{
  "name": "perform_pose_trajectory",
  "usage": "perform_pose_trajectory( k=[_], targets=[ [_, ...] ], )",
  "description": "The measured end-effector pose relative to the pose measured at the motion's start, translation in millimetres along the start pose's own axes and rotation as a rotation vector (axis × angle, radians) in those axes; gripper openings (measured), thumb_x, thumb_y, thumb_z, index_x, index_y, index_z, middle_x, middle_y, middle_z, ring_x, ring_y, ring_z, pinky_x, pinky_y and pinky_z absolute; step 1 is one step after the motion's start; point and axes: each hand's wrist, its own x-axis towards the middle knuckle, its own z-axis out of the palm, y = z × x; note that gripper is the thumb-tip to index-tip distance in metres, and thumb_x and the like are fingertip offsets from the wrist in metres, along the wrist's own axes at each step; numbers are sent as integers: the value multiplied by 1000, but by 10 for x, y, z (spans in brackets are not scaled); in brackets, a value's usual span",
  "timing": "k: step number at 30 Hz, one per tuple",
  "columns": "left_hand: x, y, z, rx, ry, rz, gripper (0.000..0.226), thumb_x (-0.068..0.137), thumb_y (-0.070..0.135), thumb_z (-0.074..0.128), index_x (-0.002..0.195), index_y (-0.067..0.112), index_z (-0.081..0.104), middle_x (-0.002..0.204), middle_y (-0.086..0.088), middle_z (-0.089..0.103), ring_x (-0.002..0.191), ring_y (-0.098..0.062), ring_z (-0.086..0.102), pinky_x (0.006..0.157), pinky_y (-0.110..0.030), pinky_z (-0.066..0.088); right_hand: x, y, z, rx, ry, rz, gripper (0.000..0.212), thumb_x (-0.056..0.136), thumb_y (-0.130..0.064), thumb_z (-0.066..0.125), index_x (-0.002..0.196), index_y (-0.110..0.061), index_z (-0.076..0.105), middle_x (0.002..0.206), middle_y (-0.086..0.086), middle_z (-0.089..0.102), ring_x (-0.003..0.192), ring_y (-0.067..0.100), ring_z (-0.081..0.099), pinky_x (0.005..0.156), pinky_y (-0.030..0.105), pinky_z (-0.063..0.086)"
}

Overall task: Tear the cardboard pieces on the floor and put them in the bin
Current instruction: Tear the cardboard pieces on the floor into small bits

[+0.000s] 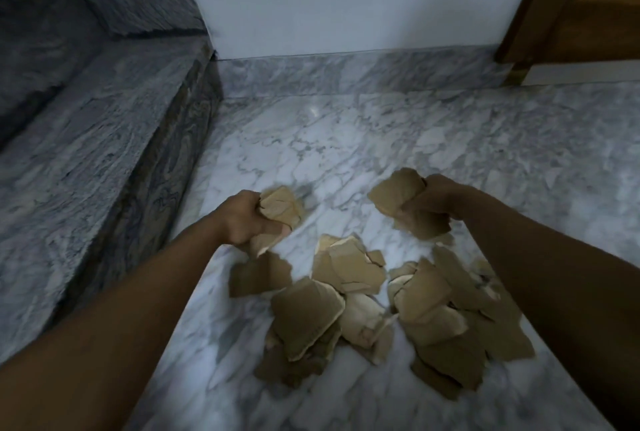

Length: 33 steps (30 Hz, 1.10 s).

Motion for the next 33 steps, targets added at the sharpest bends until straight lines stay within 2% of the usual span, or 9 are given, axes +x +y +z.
perform_pose_trajectory(
  k=[3, 5, 7, 9, 15, 22, 27, 30, 33],
  targets=[
    [-195, -96, 28, 124, -244, -77, 25, 68, 23, 89, 78, 29, 67, 80, 14, 69, 79, -10, 66, 64, -17, 44, -70, -24, 337, -345, 128, 42, 99, 81, -51, 76, 156, -13, 24, 160, 13, 29, 148, 35, 26, 116, 64, 21],
    [-279, -308, 199, 318, -259, -106, 33, 63, 32, 90, 85, 30, 66, 99, 7, 64, 95, -20, 63, 75, -22, 50, -185, -88, 425, -389, 210, 12, 84, 96, -50, 57, 158, -14, 15, 164, 11, 19, 151, 32, 18, 118, 57, 13],
    [-339, -535, 359, 563, -220, -111, 65, 62, 46, 86, 120, 36, 58, 130, 1, 39, 118, -29, 45, 99, -36, 44, -222, -102, 430, -297, 174, -43, 76, 96, -43, 59, 156, -13, 23, 162, 13, 24, 148, 31, 25, 118, 45, 20],
    [-332, -650, 424, 597, -145, -111, 82, 63, 50, 83, 136, 39, 47, 136, 0, 29, 122, -31, 34, 104, -42, 39, -164, -50, 425, -93, 157, -59, 74, 78, -39, 76, 141, -15, 49, 145, 15, 51, 130, 32, 51, 109, 43, 41],
    [-260, -628, 475, 474, -57, -74, 75, 53, 41, 88, 106, 35, 36, 103, 2, 51, 87, -19, 55, 71, -34, 47, -238, 112, 496, 84, 169, -101, 69, 67, -25, 88, 126, -12, 54, 114, 10, 63, 107, 31, 62, 91, 40, 53],
    [-187, -434, 183, 328, -2, -184, 60, 57, 45, 90, 104, 16, 68, 102, -5, 68, 105, -25, 64, 75, -25, 41, -686, -181, 360, 155, -128, -217, 76, 59, -21, 95, 124, 1, 62, 116, 14, 68, 103, 30, 67, 91, 49, 57],
    [-363, -262, 44, -23, -150, -148, 53, 42, 48, 90, 82, 17, 73, 80, 1, 73, 84, -22, 70, 75, -35, 53, -961, -314, 962, -175, -216, -190, 81, 55, -41, 93, 122, -9, 60, 117, 6, 65, 107, 27, 63, 92, 39, 53],
    [-467, -149, 218, 185, -341, -145, 44, 51, 48, 92, 83, 24, 75, 86, 6, 74, 87, -20, 69, 81, -34, 55, -1111, -258, 1254, -396, -44, -216, 54, 65, -42, 84, 108, -18, 64, 104, 3, 69, 103, 27, 63, 114, 57, 28],
    [-477, -151, 387, 258, -390, -125, 49, 45, 55, 89, 85, 29, 75, 89, 11, 75, 88, -13, 69, 87, -34, 55, -1222, -265, 1327, -523, 123, -310, 52, 75, -44, 78, 119, -24, 60, 109, 0, 68, 115, 26, 60, 116, 66, 2]
  ],
)
